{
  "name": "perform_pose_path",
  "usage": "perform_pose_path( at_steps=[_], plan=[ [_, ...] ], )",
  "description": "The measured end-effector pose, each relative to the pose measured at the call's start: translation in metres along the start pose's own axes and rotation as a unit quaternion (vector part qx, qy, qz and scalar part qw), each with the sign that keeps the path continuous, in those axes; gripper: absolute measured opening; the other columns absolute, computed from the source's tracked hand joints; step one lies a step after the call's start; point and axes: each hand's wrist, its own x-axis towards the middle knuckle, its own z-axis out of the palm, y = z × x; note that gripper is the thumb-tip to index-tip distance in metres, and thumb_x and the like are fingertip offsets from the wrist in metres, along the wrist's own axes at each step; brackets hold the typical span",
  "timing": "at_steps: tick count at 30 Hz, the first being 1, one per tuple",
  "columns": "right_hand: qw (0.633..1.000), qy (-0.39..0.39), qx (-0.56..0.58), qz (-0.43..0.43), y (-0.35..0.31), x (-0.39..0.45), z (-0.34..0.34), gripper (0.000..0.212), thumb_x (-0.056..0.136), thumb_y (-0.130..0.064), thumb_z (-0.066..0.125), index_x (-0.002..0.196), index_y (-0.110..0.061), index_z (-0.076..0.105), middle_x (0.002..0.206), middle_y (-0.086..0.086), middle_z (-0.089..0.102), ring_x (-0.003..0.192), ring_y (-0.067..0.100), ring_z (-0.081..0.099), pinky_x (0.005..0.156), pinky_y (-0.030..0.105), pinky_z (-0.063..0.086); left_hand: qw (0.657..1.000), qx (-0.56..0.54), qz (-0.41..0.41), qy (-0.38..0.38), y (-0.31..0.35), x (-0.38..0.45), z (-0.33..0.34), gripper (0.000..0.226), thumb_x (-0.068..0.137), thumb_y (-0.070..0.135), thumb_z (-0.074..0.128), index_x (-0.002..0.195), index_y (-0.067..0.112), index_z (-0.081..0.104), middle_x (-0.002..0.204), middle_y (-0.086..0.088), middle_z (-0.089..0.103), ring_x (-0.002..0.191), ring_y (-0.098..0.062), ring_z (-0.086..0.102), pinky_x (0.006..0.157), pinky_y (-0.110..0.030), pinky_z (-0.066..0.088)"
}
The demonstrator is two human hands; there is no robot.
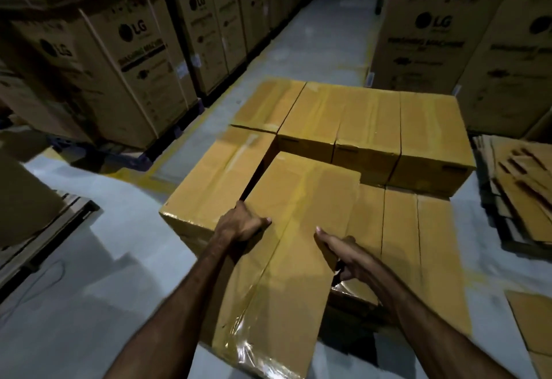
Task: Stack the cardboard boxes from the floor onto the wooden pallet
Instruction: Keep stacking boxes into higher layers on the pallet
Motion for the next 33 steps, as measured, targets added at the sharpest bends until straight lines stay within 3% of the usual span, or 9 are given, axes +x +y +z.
perform_pose_path(
  at_steps=[3, 8, 11, 16, 20, 24, 29, 33],
  plan=[
    [0.999, 0.037, -0.014, 0.000, -0.021, 0.022, 0.010, 0.155, 0.025, -0.100, 0.072, 0.147, -0.008, 0.047, 0.140, 0.020, 0.061, 0.116, 0.045, 0.066, 0.082, 0.064, 0.061, 0.999, 0.000, 0.021, -0.035, 0.003, 0.043, -0.006, 0.107, 0.075, 0.079, 0.070, 0.153, 0.015, 0.034, 0.146, -0.018, 0.057, 0.128, -0.043, 0.058, 0.105, -0.047, 0.049],
    [0.993, 0.098, -0.059, 0.017, -0.051, 0.029, 0.018, 0.104, 0.075, -0.085, 0.067, 0.141, -0.006, 0.053, 0.131, 0.017, 0.065, 0.107, 0.038, 0.067, 0.082, 0.047, 0.061, 0.996, 0.012, 0.029, -0.078, 0.016, 0.088, 0.004, 0.115, 0.076, 0.076, 0.072, 0.161, 0.014, 0.025, 0.153, -0.019, 0.051, 0.134, -0.044, 0.053, 0.111, -0.047, 0.045],
    [0.992, 0.105, -0.069, 0.027, -0.063, 0.050, 0.011, 0.091, 0.079, -0.083, 0.065, 0.131, -0.008, 0.062, 0.117, 0.014, 0.069, 0.098, 0.035, 0.069, 0.082, 0.046, 0.062, 0.996, 0.011, 0.022, -0.082, 0.022, 0.112, 0.011, 0.121, 0.071, 0.078, 0.071, 0.161, 0.012, 0.025, 0.154, -0.020, 0.050, 0.135, -0.044, 0.052, 0.110, -0.048, 0.046],
    [0.992, 0.094, -0.077, 0.029, -0.082, 0.091, -0.004, 0.099, 0.081, -0.081, 0.063, 0.146, -0.008, 0.052, 0.141, 0.019, 0.061, 0.118, 0.041, 0.063, 0.081, 0.044, 0.057, 0.998, 0.019, -0.002, -0.068, 0.034, 0.149, 0.023, 0.112, 0.080, 0.069, 0.075, 0.160, 0.008, 0.026, 0.153, -0.021, 0.050, 0.133, -0.042, 0.054, 0.110, -0.048, 0.048],
    [0.996, 0.068, -0.047, 0.040, -0.091, 0.129, -0.014, 0.118, 0.058, -0.089, 0.063, 0.144, -0.009, 0.053, 0.134, 0.016, 0.064, 0.113, 0.039, 0.064, 0.086, 0.050, 0.059, 0.998, 0.011, -0.030, -0.048, 0.039, 0.178, 0.036, 0.113, 0.071, 0.073, 0.076, 0.155, 0.012, 0.033, 0.143, -0.019, 0.058, 0.124, -0.042, 0.059, 0.105, -0.050, 0.051],
    [0.996, 0.061, -0.034, 0.053, -0.094, 0.157, -0.017, 0.126, 0.049, -0.092, 0.063, 0.143, -0.009, 0.054, 0.135, 0.015, 0.064, 0.114, 0.040, 0.064, 0.092, 0.055, 0.058, 0.998, 0.013, -0.035, -0.048, 0.046, 0.185, 0.041, 0.103, 0.082, 0.061, 0.079, 0.155, 0.007, 0.032, 0.145, -0.021, 0.055, 0.129, -0.042, 0.057, 0.106, -0.047, 0.049],
    [0.994, 0.075, -0.045, 0.059, -0.113, 0.176, -0.015, 0.116, 0.077, -0.082, 0.065, 0.159, -0.006, 0.030, 0.155, 0.019, 0.047, 0.132, 0.043, 0.053, 0.092, 0.049, 0.053, 0.996, 0.018, -0.045, -0.078, 0.052, 0.224, 0.040, 0.103, 0.084, 0.060, 0.079, 0.157, 0.007, 0.029, 0.148, -0.022, 0.053, 0.131, -0.042, 0.056, 0.106, -0.046, 0.049],
    [0.993, 0.082, -0.056, 0.061, -0.124, 0.192, -0.009, 0.111, 0.082, -0.081, 0.063, 0.157, -0.006, 0.030, 0.152, 0.020, 0.050, 0.128, 0.042, 0.056, 0.097, 0.052, 0.055, 0.995, 0.039, -0.020, -0.089, 0.054, 0.253, 0.037, 0.094, 0.088, 0.053, 0.079, 0.153, 0.004, 0.031, 0.145, -0.022, 0.056, 0.129, -0.042, 0.057, 0.103, -0.042, 0.049]
  ],
)
